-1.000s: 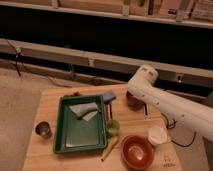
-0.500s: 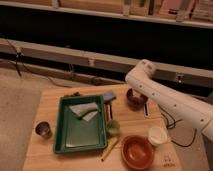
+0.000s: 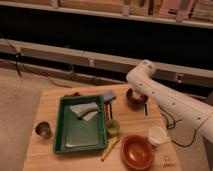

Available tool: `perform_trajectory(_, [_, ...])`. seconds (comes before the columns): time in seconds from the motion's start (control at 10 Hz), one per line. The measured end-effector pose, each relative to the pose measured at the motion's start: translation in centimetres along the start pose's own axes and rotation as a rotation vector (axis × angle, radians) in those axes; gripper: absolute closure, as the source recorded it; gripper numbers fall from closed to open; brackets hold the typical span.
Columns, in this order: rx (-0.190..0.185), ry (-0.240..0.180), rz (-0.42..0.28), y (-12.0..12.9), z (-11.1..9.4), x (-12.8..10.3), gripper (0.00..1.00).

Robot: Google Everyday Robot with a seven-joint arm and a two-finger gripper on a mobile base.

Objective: Place apple in purple bowl

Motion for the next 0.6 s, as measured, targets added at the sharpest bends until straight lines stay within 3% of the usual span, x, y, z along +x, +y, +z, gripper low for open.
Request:
perform_trajectory(0.2, [0.005, -0.04, -0.017, 0.18, 0.24, -0.54, 0.23])
perform_trajectory(0.6, [0.003, -0.074, -0.031, 0.23, 0.64, -0.91, 0.2])
